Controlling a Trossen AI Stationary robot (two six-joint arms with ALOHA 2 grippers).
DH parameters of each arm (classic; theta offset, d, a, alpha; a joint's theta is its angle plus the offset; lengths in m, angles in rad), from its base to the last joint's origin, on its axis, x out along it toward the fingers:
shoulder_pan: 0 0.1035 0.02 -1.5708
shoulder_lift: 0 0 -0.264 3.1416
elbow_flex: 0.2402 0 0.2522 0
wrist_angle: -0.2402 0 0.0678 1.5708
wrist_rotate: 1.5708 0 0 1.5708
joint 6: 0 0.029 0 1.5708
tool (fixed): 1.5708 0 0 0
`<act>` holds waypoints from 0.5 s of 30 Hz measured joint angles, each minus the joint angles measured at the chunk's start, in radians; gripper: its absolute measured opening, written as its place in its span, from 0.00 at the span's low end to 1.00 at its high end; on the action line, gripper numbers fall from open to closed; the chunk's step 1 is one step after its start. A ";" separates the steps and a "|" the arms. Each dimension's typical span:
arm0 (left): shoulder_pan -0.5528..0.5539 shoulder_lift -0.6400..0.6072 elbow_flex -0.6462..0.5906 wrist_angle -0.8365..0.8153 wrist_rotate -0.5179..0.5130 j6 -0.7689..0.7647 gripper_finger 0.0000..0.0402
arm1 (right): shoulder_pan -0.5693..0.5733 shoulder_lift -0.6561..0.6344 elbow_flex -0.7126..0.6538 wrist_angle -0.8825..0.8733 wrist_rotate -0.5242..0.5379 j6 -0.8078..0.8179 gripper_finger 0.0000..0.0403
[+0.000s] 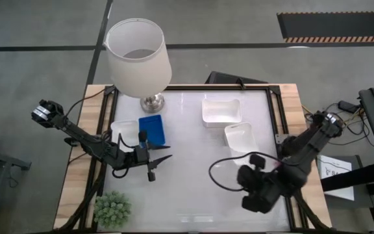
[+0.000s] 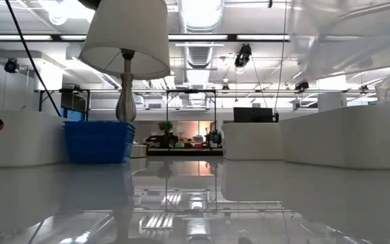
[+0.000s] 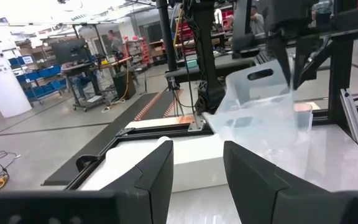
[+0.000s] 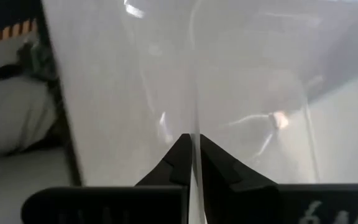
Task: Stack baskets by color
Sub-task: Put the left transparent bin on top of the right transparent bin
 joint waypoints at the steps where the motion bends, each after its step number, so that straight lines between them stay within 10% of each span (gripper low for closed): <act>1: 0.000 0.000 0.000 0.000 0.000 0.000 0.31 | 0.012 -0.005 0.000 -0.009 -0.028 0.018 0.02; 15: 0.000 0.000 0.000 0.000 0.000 -0.002 0.31 | 0.175 0.021 0.000 -0.119 -0.071 0.256 0.02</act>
